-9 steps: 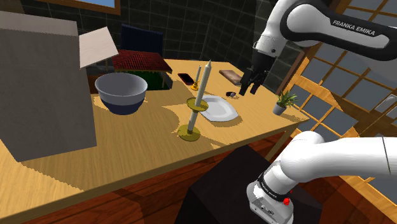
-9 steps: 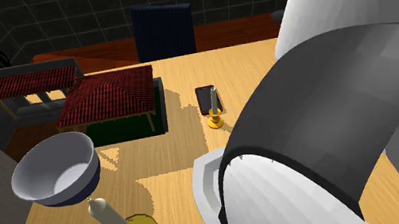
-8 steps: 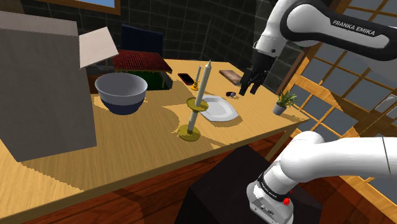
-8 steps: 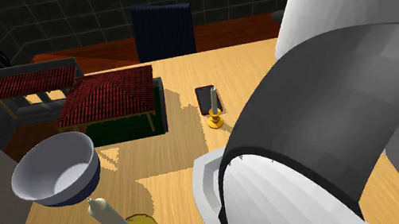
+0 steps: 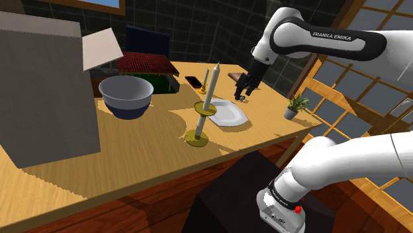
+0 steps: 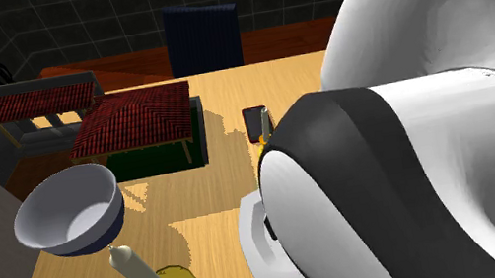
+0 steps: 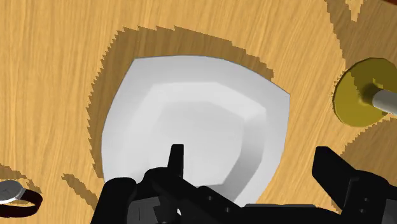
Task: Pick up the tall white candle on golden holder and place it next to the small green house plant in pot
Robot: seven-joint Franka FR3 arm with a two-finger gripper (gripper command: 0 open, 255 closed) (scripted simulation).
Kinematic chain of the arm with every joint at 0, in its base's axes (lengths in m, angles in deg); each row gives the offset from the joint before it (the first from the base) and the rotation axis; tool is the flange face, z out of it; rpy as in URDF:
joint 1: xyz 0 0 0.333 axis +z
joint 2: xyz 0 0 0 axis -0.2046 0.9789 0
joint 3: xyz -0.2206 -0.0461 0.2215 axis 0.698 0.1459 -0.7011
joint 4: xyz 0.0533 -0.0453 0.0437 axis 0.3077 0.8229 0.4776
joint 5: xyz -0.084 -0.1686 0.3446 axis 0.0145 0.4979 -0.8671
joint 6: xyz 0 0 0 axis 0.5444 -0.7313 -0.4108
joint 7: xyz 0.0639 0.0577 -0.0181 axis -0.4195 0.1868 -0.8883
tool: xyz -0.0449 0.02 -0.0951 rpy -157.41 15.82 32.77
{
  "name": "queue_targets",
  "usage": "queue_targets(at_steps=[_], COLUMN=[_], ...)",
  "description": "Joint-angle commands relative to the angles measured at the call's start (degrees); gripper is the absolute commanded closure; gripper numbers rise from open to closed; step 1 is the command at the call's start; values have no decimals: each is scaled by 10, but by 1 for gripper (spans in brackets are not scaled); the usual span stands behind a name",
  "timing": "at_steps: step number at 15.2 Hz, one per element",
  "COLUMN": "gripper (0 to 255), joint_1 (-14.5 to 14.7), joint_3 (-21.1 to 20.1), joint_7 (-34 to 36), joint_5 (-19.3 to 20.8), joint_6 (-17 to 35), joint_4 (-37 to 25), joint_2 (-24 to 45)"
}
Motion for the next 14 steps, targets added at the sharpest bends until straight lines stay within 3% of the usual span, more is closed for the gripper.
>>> queue_targets(at_steps=[1,8,14], gripper=[0,0,0], joint_1=[1,8,20], joint_3=[7,34,58], joint_7=[-14,-66,-121], joint_5=[1,-8,-42], joint_6=[53,205,311], joint_4=[0,-30,-88], joint_2=[31,148,257])
